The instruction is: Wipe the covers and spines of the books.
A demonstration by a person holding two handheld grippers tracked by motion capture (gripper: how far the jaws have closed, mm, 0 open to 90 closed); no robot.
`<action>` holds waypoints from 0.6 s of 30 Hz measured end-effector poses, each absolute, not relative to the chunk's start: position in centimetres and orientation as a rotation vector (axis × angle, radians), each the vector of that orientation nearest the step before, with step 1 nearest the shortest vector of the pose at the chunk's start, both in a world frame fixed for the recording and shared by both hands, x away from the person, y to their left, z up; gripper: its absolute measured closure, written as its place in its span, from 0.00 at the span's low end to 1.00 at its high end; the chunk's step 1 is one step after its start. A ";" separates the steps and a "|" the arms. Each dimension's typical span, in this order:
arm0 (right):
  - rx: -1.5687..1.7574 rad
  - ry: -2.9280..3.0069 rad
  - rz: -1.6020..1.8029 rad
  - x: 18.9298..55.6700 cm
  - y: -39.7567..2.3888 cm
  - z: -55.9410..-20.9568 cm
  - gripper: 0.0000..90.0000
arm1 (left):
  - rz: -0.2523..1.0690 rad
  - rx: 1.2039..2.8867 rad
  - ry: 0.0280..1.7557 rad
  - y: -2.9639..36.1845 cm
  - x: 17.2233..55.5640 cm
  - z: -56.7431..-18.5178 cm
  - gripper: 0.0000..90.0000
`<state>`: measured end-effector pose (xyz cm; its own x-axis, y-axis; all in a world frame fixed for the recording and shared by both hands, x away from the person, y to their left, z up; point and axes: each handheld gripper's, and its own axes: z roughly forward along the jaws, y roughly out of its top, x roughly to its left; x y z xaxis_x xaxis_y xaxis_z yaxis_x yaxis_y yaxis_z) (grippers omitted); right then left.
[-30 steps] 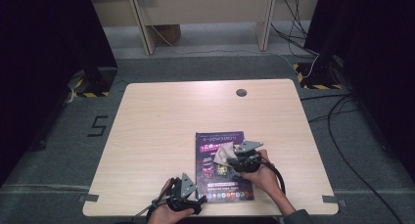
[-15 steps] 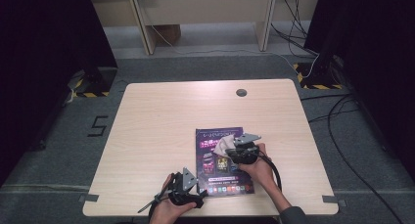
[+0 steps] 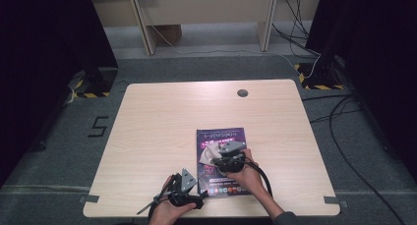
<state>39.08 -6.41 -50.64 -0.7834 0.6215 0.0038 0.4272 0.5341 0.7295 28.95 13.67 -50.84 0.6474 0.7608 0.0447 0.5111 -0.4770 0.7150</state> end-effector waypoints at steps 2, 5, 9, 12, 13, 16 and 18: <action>0.860 2.533 1.096 38.7 -5.9 -50.6 0.74 | 0.474 2.178 0.981 13.7 29.0 -50.8 0.18; 0.828 2.553 1.098 38.2 -5.3 -50.6 0.74 | 0.475 2.177 0.983 13.9 28.9 -50.8 0.18; 0.803 2.569 1.109 37.7 -4.9 -50.6 0.74 | 0.482 2.177 0.978 14.1 28.8 -50.7 0.19; 0.777 2.583 1.114 37.2 -4.7 -50.6 0.74 | 0.487 2.175 0.978 14.2 28.7 -50.6 0.20; 0.771 2.585 1.115 37.1 -4.6 -50.7 0.74 | 0.488 2.177 0.975 14.2 28.7 -50.6 0.20; 0.754 2.599 1.120 36.7 -4.5 -50.6 0.74 | 0.488 2.171 0.976 14.4 28.5 -50.4 0.20; 0.752 2.593 1.123 36.6 -4.6 -50.7 0.74 | 0.486 2.164 0.975 14.5 28.4 -50.4 0.20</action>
